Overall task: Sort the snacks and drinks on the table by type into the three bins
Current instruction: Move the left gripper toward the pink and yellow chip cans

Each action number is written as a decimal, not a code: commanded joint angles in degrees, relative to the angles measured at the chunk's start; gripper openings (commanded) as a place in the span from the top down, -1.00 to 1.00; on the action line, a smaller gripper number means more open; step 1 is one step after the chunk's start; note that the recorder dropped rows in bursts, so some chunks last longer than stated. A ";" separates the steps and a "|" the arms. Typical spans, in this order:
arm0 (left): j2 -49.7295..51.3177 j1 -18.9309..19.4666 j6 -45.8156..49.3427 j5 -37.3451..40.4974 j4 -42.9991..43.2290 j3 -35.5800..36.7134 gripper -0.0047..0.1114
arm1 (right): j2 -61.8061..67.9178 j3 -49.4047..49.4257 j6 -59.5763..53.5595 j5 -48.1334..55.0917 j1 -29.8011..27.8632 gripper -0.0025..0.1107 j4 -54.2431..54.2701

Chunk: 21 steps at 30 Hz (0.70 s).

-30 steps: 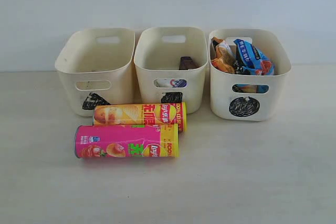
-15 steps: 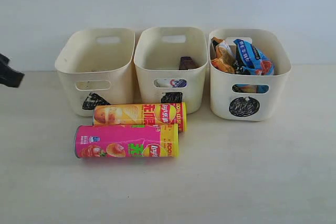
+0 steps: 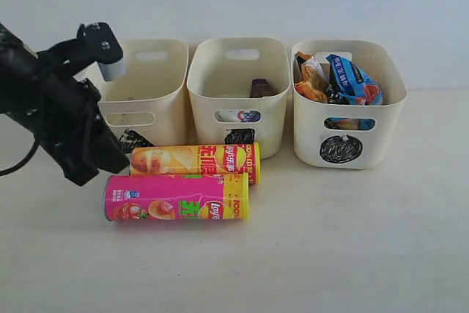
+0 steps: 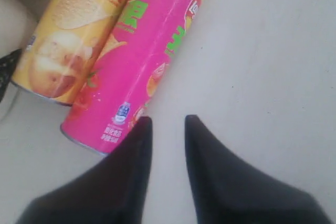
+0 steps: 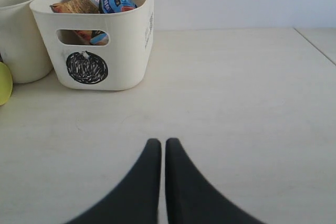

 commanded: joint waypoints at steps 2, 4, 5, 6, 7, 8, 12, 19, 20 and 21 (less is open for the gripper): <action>6.12 -1.65 5.77 -0.13 -1.26 -2.58 -0.41 | -0.29 0.21 0.00 -0.36 -0.21 0.96 -0.17; 7.25 -2.54 9.79 -0.39 -1.26 -2.58 -0.47 | -0.29 0.21 0.00 -0.36 -0.21 0.96 -0.17; 7.80 -3.17 11.85 -0.27 -1.26 -2.58 -0.47 | -0.29 0.21 0.00 -0.36 -0.21 0.96 -0.17; 9.08 -4.51 15.34 -0.96 -1.26 -2.58 -0.47 | -0.29 0.21 0.00 -0.36 -0.21 0.96 -0.17; 9.71 -5.17 16.51 -1.87 -1.26 -2.58 -0.47 | -0.29 0.21 0.00 -0.36 -0.21 0.96 -0.17; 11.01 -6.15 18.51 -3.93 -1.26 -2.87 -0.47 | -0.29 0.21 0.00 -0.36 -0.21 0.96 -0.17; 15.31 -6.96 20.72 -4.75 -1.41 -5.43 -0.46 | -0.29 0.21 0.00 -0.36 -0.21 0.96 -0.17; 20.62 -6.96 20.73 -5.12 -1.46 -7.08 -0.46 | -0.29 0.21 0.00 -0.36 -0.21 0.96 -0.17; 20.94 -6.96 20.73 -5.12 -1.46 -7.08 -0.46 | -0.29 0.21 0.00 -0.36 -0.21 0.96 -0.17; 21.25 -6.96 20.73 -5.22 -1.46 -7.08 -0.46 | -0.29 0.21 0.00 -0.24 -0.21 0.96 0.08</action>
